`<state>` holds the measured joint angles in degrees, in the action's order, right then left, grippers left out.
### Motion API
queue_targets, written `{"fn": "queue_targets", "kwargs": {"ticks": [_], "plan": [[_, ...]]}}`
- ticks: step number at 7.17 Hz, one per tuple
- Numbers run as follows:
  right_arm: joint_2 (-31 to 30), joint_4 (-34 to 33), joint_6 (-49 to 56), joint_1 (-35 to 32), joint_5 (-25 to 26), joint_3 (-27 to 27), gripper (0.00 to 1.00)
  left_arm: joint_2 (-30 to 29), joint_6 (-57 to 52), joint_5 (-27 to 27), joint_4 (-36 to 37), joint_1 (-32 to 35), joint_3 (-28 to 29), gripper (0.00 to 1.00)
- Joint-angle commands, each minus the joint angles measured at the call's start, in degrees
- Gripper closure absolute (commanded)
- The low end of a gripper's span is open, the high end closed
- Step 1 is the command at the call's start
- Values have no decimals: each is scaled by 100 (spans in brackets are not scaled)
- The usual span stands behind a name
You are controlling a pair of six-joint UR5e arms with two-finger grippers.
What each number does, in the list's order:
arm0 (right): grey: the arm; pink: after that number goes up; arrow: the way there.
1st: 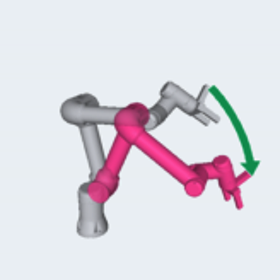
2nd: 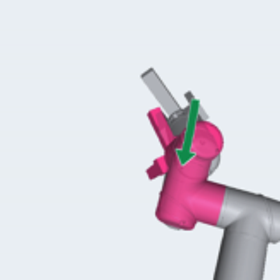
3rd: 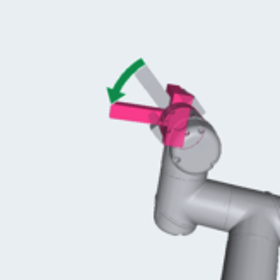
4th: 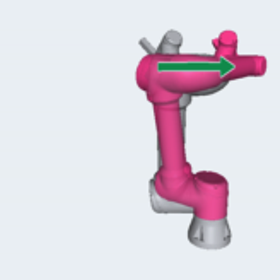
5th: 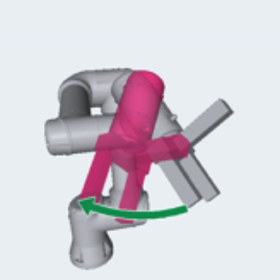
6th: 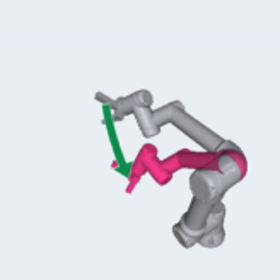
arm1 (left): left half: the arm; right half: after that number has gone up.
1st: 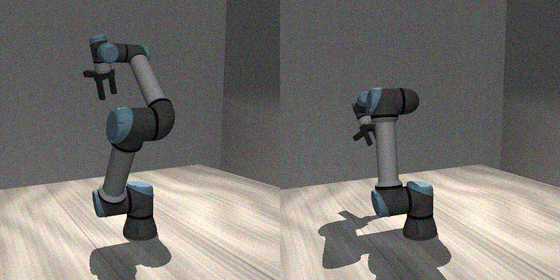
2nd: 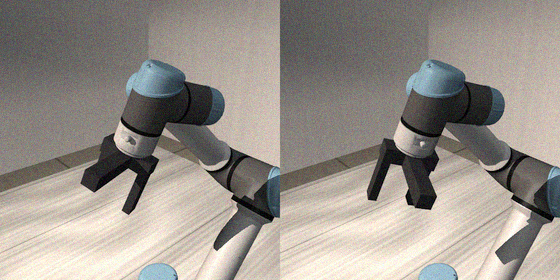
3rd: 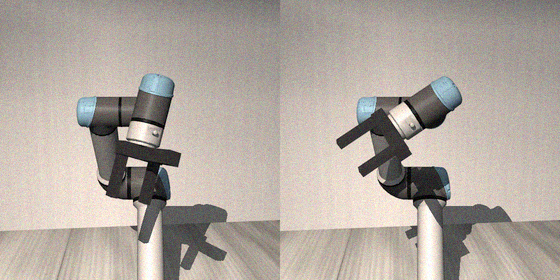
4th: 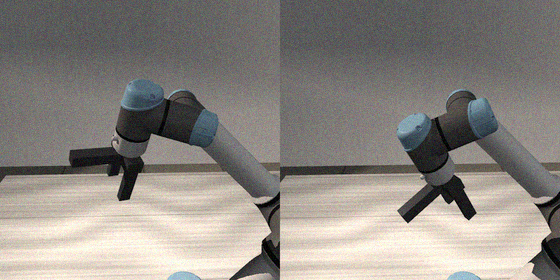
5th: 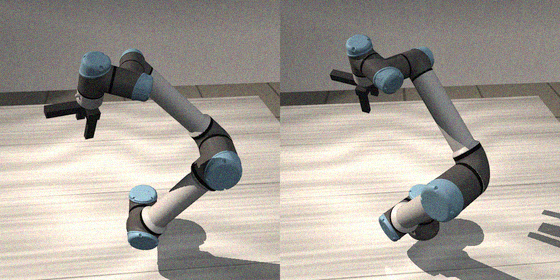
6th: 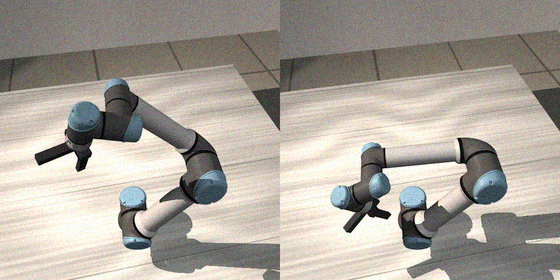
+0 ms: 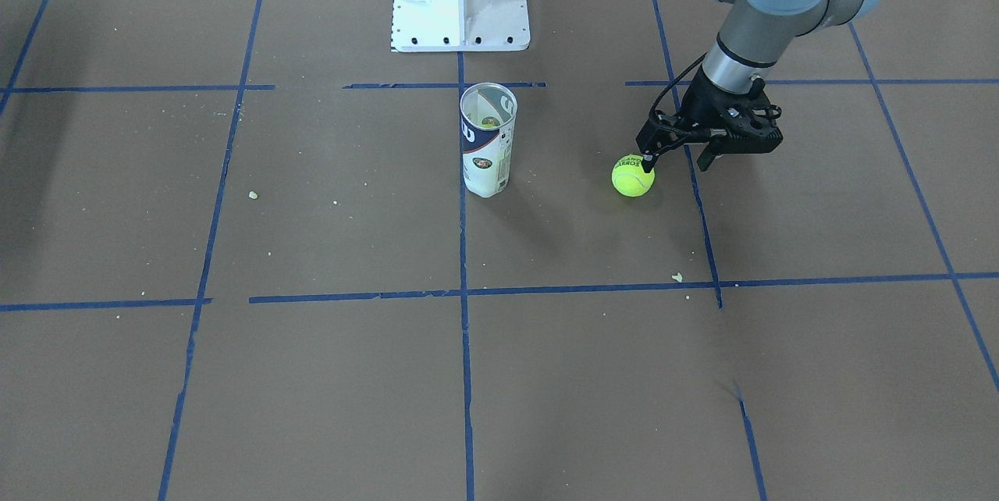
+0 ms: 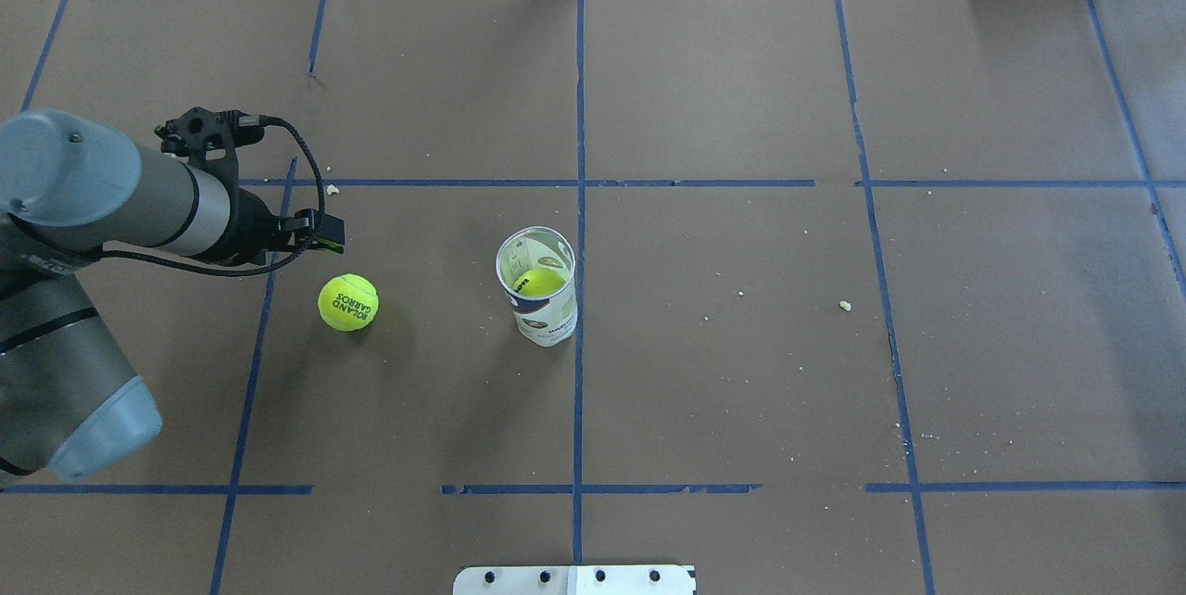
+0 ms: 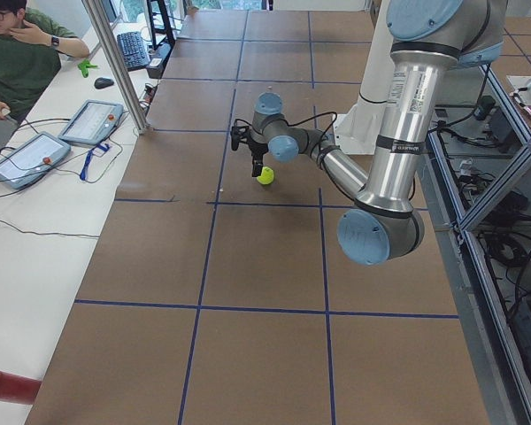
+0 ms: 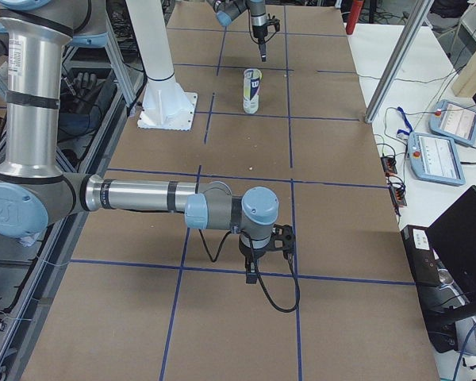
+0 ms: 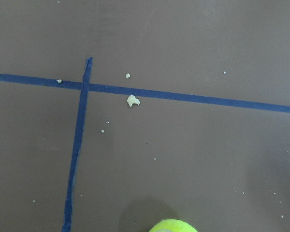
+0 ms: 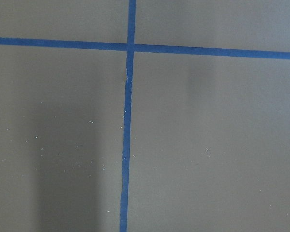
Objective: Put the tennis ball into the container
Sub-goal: 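Move the left gripper toward the loose yellow-green tennis ball, then lower the left gripper over the tennis ball and close on it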
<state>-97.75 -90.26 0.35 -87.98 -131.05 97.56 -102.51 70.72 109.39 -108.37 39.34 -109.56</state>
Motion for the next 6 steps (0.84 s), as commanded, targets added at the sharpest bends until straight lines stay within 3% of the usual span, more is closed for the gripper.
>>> {"fn": "queue_targets", "kwargs": {"ticks": [1, 6], "plan": [[-7, 0, 0, 0, 0, 0, 0, -164, 274, -338, 9, -338, 276, 0], [-7, 0, 0, 0, 0, 0, 0, -287, 434, -603, 9, -797, 567, 0]]}}
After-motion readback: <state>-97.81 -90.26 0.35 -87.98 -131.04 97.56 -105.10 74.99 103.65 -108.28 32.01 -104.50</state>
